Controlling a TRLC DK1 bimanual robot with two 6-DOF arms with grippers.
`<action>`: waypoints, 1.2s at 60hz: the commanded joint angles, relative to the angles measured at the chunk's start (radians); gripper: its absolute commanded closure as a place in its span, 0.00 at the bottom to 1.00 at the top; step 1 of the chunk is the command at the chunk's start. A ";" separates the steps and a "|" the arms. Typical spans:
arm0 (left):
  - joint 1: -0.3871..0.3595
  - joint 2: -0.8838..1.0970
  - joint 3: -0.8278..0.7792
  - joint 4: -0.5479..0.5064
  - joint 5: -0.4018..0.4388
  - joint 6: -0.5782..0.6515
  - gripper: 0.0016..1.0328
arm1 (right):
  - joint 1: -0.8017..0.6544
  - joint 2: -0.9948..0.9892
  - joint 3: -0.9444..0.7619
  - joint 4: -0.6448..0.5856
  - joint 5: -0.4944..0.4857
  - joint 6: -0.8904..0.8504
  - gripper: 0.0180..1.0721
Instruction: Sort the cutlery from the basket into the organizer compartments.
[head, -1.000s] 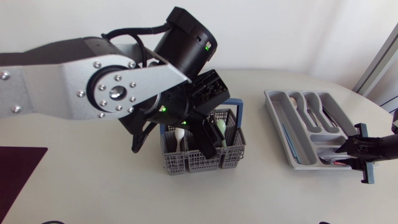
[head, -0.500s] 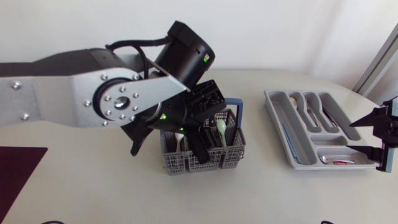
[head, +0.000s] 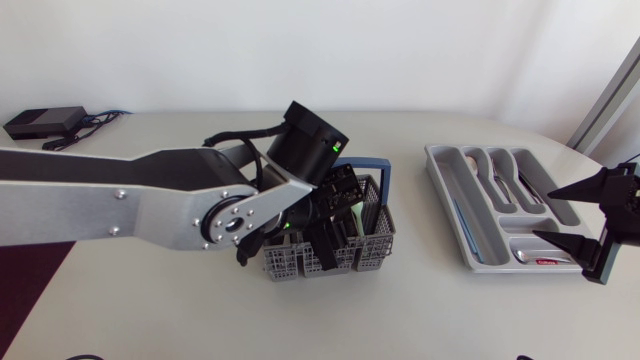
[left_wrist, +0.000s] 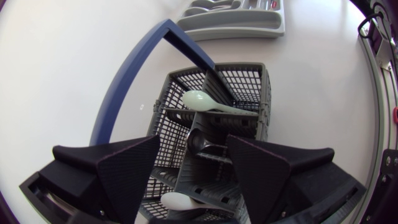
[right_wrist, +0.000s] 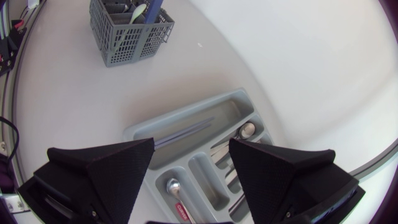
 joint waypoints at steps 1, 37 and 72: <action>0.014 0.042 -0.022 0.017 -0.009 0.031 0.28 | 0.019 -0.039 -0.056 0.003 -0.019 0.054 0.17; 0.024 0.084 -0.023 0.054 -0.005 0.043 0.76 | 0.093 -0.140 -0.161 0.042 -0.026 0.134 0.17; -0.034 0.042 -0.074 0.050 0.030 0.062 0.78 | 0.116 -0.213 -0.210 0.042 -0.026 0.152 0.17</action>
